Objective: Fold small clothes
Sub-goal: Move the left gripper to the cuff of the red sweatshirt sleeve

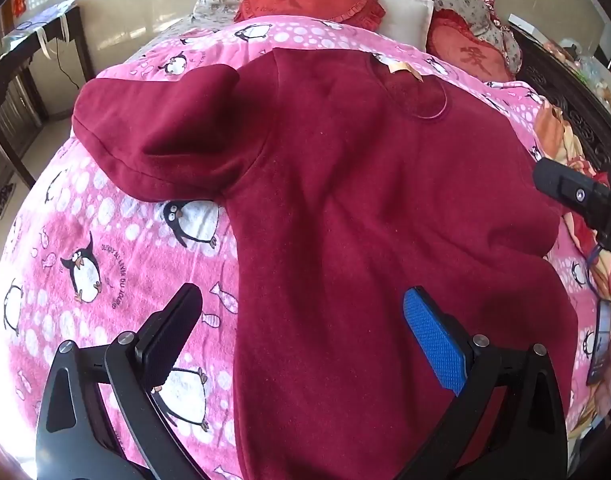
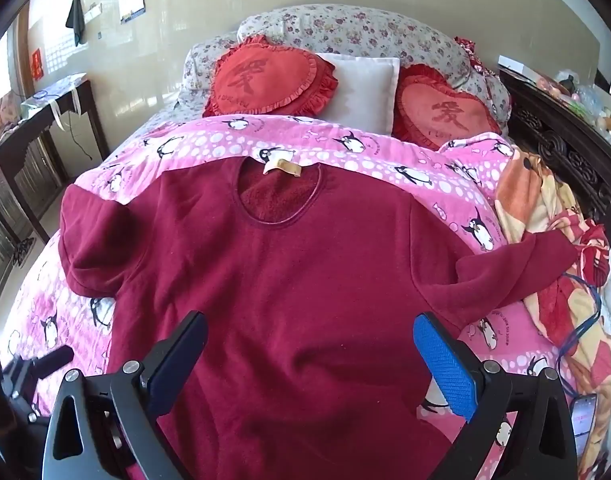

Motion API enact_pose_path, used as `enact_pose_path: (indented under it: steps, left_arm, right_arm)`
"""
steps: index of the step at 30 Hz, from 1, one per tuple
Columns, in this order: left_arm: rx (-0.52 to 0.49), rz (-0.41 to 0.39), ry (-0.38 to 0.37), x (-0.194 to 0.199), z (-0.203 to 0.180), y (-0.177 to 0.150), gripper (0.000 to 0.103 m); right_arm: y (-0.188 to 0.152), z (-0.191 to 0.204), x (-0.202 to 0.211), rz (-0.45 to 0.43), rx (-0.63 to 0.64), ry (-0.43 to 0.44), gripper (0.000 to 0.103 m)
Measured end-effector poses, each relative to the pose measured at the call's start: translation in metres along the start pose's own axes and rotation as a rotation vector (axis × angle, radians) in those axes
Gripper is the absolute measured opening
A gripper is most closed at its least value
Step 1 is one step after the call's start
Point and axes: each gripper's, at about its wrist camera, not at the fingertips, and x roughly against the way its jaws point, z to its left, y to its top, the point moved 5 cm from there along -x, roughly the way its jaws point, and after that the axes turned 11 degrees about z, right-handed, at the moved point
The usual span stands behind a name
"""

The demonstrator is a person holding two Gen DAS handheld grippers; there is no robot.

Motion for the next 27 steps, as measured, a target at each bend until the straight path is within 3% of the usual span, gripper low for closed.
enact_pose_path:
  steps: [7, 14, 22, 27]
  left_arm:
    - [0.02, 0.01, -0.011, -0.002, 0.008, 0.004, 0.102]
    - [0.084, -0.012, 0.02, 0.002, 0.043, 0.02, 0.102]
    - [0.161, -0.041, 0.122, 0.004, 0.098, 0.042, 0.102]
    - [0.167, -0.052, 0.146, 0.008, 0.107, 0.047, 0.102]
  right_arm:
    - [0.002, 0.002, -0.006, 0.012, 0.016, -0.006, 0.102]
    - [0.007, 0.015, -0.019, 0.017, 0.024, 0.01, 0.102]
    - [0.012, 0.027, -0.036, 0.018, 0.046, 0.013, 0.102]
    - [0.015, 0.031, -0.039, 0.021, 0.052, 0.022, 0.102]
